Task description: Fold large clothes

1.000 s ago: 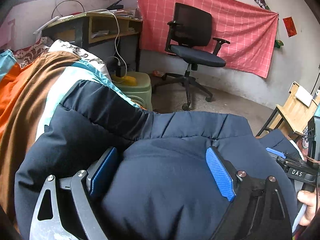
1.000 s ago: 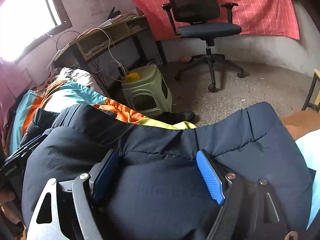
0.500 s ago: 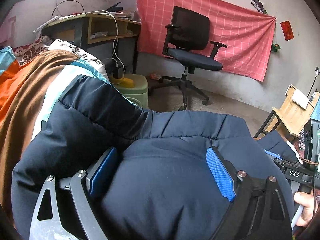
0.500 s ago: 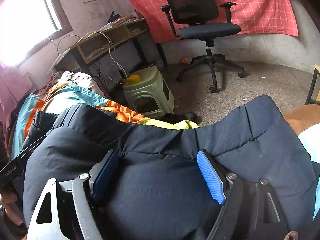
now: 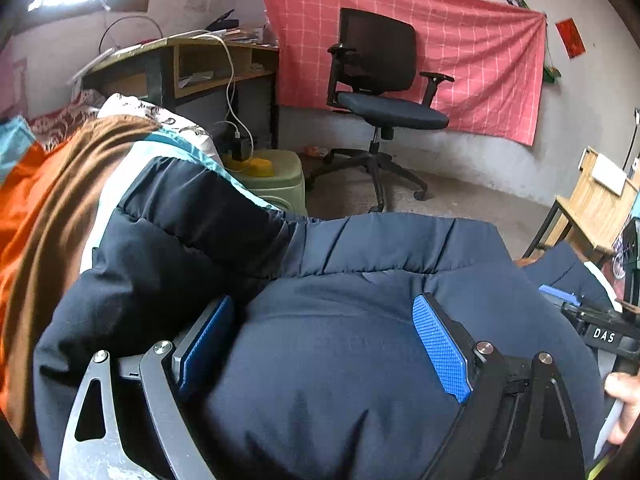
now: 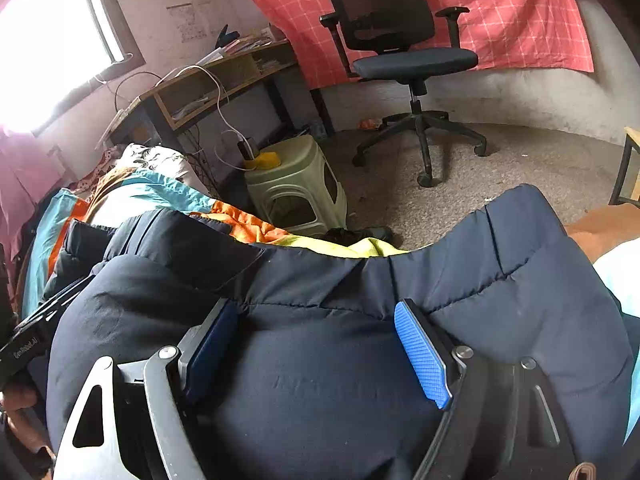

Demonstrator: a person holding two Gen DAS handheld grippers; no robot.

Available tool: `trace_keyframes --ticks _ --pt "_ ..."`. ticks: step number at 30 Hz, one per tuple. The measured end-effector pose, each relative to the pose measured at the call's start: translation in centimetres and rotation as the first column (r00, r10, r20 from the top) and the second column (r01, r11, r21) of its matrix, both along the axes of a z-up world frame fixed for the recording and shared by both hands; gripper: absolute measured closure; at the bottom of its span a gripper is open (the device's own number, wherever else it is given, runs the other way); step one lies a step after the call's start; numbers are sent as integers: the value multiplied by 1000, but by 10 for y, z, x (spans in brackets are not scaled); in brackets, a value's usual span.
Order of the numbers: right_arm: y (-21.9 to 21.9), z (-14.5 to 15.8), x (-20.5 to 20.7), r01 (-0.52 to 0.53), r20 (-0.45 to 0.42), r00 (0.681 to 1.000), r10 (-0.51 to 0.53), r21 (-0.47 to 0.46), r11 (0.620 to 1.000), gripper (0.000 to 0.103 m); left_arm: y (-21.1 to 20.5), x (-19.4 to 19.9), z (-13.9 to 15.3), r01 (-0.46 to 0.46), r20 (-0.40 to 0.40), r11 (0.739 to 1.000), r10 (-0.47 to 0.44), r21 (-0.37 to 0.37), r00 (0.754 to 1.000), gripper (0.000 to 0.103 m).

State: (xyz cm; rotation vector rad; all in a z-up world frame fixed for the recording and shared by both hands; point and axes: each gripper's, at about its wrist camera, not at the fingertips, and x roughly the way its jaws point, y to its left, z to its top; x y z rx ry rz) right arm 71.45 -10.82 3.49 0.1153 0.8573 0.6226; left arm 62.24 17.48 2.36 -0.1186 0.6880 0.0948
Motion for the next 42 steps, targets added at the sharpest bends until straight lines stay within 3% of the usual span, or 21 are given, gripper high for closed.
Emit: trace_keyframes --ticks 7,9,16,19,27,31,33,37,42 --pt "-10 12 -9 34 9 999 -34 13 999 18 18 -17 13 -31 24 999 30 36 999 16" --pt "-15 19 -16 47 31 998 -48 12 999 10 23 -23 17 -38 22 998 37 54 999 16" --pt "-37 41 -42 18 88 996 -18 -2 1000 0 39 -46 34 -33 31 998 32 48 999 15" --pt "-49 51 -53 14 130 991 -12 -15 1000 0 51 -56 40 -41 26 999 41 9 999 4" --pt "-86 60 -61 88 122 989 -87 3 996 0 93 -80 52 -70 8 991 72 -112 997 2" --pt "-102 60 -64 100 148 985 -92 -47 994 0 115 -97 53 -82 14 983 85 -163 996 2" --pt "-113 58 -67 103 147 985 -92 -64 993 0 126 -102 48 -90 -8 976 91 -197 996 2" --pt "-138 50 -66 115 110 988 -106 -78 990 0 136 -94 25 -76 -166 967 36 -241 985 2" --pt "-159 32 -62 86 8 996 -86 -94 992 0 132 -93 11 -29 -194 964 -24 -265 981 2"
